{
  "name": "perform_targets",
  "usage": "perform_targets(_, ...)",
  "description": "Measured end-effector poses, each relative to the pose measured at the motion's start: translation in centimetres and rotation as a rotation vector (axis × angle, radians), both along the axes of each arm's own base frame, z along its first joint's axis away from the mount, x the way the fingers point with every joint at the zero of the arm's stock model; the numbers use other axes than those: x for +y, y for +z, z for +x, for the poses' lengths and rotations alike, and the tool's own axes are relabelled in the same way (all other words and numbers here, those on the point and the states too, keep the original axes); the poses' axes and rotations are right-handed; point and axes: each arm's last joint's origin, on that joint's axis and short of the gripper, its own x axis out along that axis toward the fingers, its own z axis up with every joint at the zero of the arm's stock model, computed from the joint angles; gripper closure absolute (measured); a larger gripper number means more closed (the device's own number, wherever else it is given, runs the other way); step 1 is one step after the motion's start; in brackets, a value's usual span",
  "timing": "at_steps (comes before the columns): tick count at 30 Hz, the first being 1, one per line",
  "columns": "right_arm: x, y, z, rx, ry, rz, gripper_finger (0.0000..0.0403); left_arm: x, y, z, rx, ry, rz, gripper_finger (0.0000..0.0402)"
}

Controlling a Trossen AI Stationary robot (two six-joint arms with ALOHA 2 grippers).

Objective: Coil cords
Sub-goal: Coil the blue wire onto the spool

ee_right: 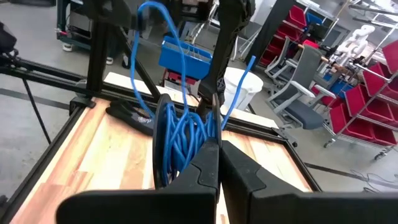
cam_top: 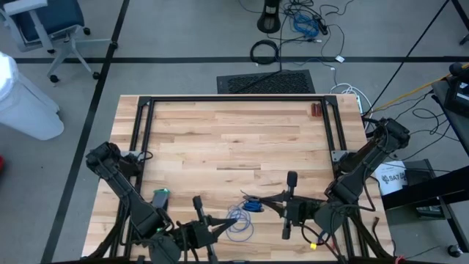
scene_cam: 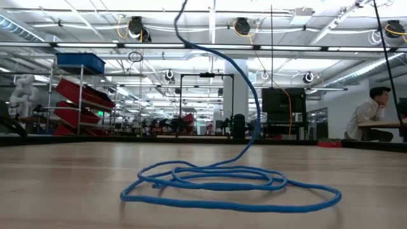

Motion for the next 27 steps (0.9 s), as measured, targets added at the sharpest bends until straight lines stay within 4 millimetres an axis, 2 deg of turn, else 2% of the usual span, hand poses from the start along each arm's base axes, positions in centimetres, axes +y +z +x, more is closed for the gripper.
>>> perform_targets(13,-0.8,-1.2,1.8,0.013,-0.084,0.000,0.0403,1.2,0.2,1.7,-0.031,-0.051,-0.052,0.0400)
perform_targets(21,-1.1,-1.2,1.8,-0.021,-0.184,0.017,0.0403,2.0,-1.1,3.3,-0.018,-0.069,-0.085,0.0400)
perform_targets(27,-1.0,-0.9,1.9,-0.048,-0.191,0.049,0.0403,2.7,-2.1,5.0,-0.025,-0.046,-0.095,0.0400)
